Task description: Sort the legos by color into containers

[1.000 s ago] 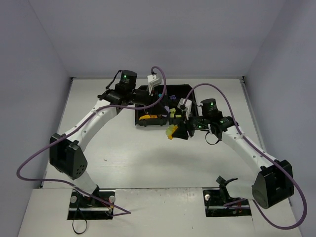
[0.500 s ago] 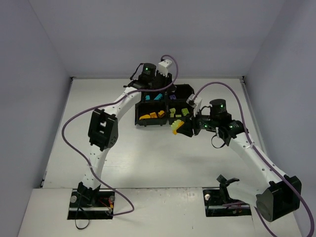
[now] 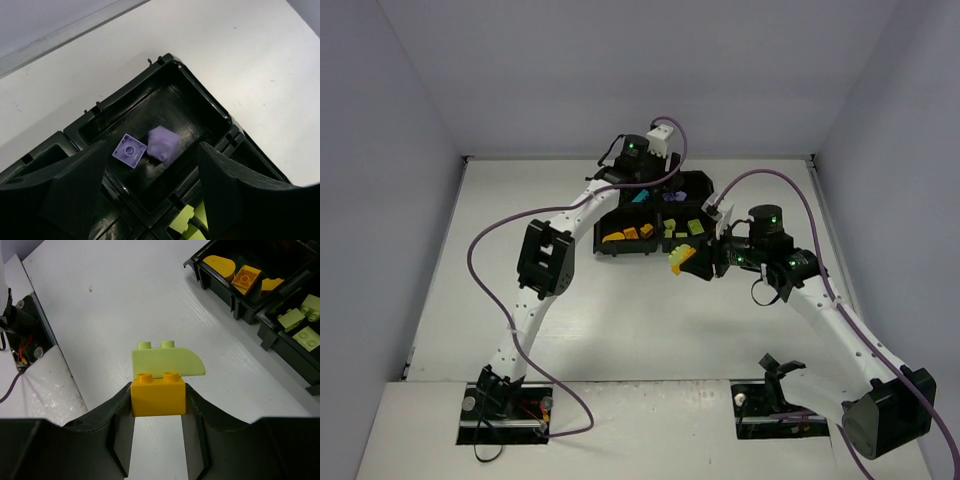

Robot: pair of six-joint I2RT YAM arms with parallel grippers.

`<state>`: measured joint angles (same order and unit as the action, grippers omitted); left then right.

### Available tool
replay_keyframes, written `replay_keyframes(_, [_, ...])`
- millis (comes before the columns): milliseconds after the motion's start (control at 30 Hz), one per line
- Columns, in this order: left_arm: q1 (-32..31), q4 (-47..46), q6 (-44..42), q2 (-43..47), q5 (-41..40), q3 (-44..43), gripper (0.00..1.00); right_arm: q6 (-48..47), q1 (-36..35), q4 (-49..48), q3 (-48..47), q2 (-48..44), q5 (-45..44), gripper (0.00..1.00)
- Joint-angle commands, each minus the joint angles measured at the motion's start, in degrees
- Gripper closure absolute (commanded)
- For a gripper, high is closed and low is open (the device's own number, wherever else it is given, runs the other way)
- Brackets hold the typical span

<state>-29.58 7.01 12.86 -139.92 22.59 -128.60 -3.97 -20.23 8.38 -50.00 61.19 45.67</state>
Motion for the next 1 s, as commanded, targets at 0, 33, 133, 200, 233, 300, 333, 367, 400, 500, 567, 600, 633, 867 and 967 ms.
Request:
replay_keyframes(0, [-0.3,-2.3,3.0,9.0,-2.9,0.3,0.34,-1.0,0.2,-2.2,-1.6,-0.4,-0.8,1.00])
replay_keyframes(33, [-0.2,-2.3,5.2,10.8,-4.5,1.9,0.33,-1.7,0.2,-2.2,-1.9,-0.2,-1.0,1.00])
replay_keyframes(133, [0.0,1.0,7.3,18.9,-6.1,8.2,0.13,-5.0,0.2,-2.3,-3.2,0.5,-1.1,1.00])
replay_keyframes(200, [0.3,4.2,8.1,24.5,-6.2,10.4,0.12,-8.3,0.1,-2.4,-3.9,1.1,-1.4,1.00])
replay_keyframes(233, [0.6,7.3,8.5,26.1,-5.5,11.5,0.12,-9.5,0.1,-2.4,-4.2,1.3,-1.6,1.00])
replay_keyframes(300, [2.2,9.3,13.0,30.8,-1.3,15.6,0.12,-12.6,-0.1,-2.5,-5.0,2.2,-2.1,1.00])
replay_keyframes(333, [3.1,8.0,17.8,32.3,1.8,17.7,0.12,-13.5,-0.4,-2.8,-5.4,2.6,-2.5,1.00])
replay_keyframes(367, [3.9,6.4,21.4,33.9,4.7,23.2,0.12,-14.5,-0.7,-2.8,-6.1,3.1,-2.5,1.00])
replay_keyframes(400, [5.7,1.7,28.0,37.1,10.1,26.4,0.12,-16.4,-1.4,-2.8,-6.5,3.7,-2.5,1.00])
replay_keyframes(500, [6.8,-1.6,32.5,42.0,16.5,35.2,0.12,-19.1,-2.3,-3.2,-7.7,4.5,-2.6,1.00])
replay_keyframes(567, [6.4,-0.9,33.5,44.9,18.4,38.1,0.12,-21.0,-3.1,-3.4,-8.5,5.1,-2.3,1.00])
replay_keyframes(600, [5.9,-1.5,33.7,46.1,20.1,39.5,0.12,-21.5,-3.2,-3.6,-8.7,5.4,-1.8,1.00])
replay_keyframes(633, [5.8,-1.8,34.1,47.2,20.9,40.6,0.12,-22.0,-3.5,-3.7,-9.0,5.6,-1.3,1.00])
replay_keyframes(867, [5.1,0.4,35.6,55.6,24.0,47.0,0.25,-22.0,-5.4,-6.2,-9.8,7.5,-1.5,1.00])
replay_keyframes(967, [4.0,-0.2,37.0,57.1,25.7,48.6,0.34,-21.5,-6.5,-7.2,-9.9,7.6,-1.6,1.00])
